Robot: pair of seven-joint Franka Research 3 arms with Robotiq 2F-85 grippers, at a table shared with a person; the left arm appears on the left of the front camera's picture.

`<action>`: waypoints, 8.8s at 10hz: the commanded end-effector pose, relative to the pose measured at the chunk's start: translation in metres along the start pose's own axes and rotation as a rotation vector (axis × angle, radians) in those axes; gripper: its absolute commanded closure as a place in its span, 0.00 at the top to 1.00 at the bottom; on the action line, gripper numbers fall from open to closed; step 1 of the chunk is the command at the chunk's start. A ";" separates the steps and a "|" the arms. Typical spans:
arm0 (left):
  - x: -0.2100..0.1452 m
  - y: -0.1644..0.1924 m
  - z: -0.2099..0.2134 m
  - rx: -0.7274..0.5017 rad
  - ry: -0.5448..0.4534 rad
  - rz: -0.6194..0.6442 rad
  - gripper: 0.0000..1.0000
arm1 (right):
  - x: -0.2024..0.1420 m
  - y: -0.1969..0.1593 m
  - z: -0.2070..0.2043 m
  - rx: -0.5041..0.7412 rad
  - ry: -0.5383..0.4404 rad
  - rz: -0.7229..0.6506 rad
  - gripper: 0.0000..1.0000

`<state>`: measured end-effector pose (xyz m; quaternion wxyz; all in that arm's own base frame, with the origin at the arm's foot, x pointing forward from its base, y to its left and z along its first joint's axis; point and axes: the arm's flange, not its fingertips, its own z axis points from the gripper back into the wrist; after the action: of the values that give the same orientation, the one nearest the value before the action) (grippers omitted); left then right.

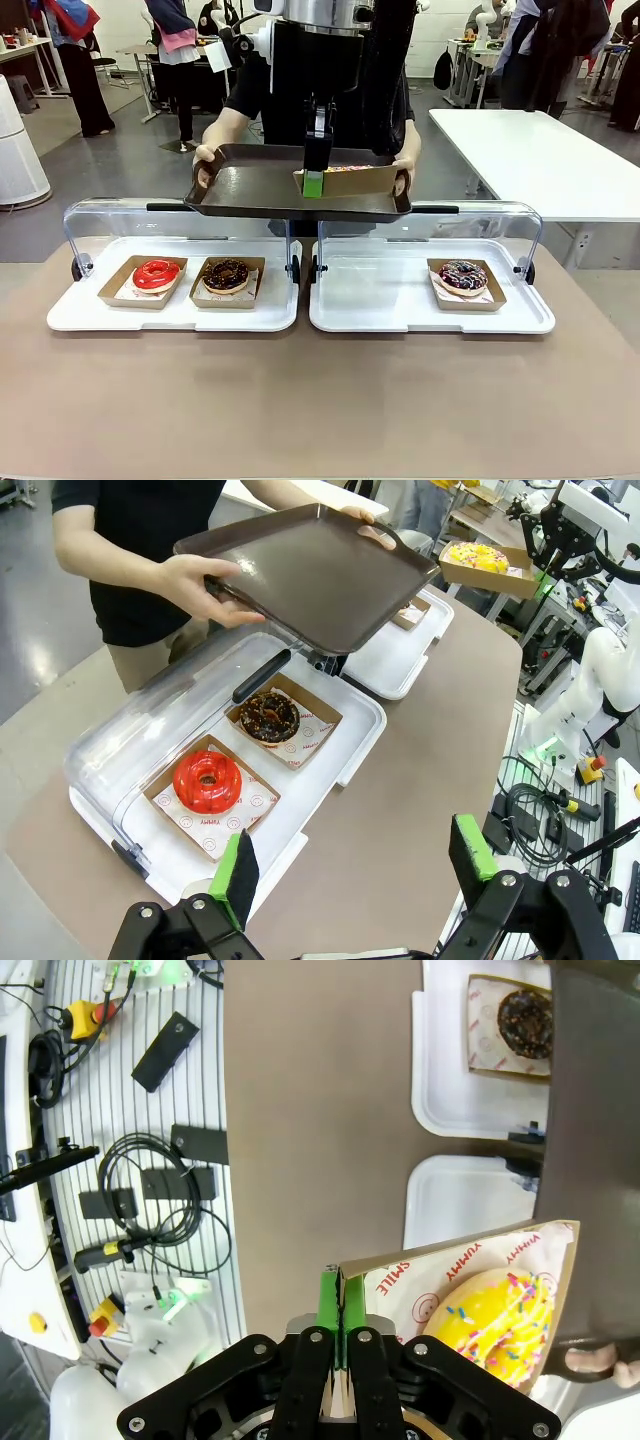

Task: Provide the desired donut to the person.
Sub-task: Place the picked Paper togo box onto the Handle tray extended by the person, then pick up and lift the Paper togo box containing the Donut pointed at by the person.

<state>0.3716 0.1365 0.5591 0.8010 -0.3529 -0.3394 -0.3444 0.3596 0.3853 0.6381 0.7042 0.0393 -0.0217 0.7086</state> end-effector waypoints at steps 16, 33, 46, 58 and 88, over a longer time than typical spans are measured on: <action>0.000 -0.001 0.001 -0.007 -0.012 -0.005 1.00 | -0.035 -0.185 -0.015 -0.051 -0.128 -0.134 0.02; 0.000 -0.001 0.001 -0.007 -0.012 -0.005 1.00 | -0.052 -0.191 -0.048 0.116 -0.112 -0.136 1.00; 0.000 -0.001 0.001 -0.007 -0.012 -0.005 1.00 | -0.250 -0.098 -0.017 -0.072 -0.020 -0.113 1.00; 0.000 -0.001 0.001 -0.007 -0.012 -0.005 1.00 | -0.289 -0.094 -0.029 -0.026 -0.015 -0.183 1.00; 0.000 -0.001 0.001 -0.007 -0.012 -0.005 1.00 | -0.552 -0.086 -0.094 -0.033 -1.006 0.004 1.00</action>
<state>0.3716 0.1368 0.5592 0.8015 -0.3523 -0.3392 -0.3440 0.4464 -0.1603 0.4984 0.6126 0.3513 -0.3735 0.6016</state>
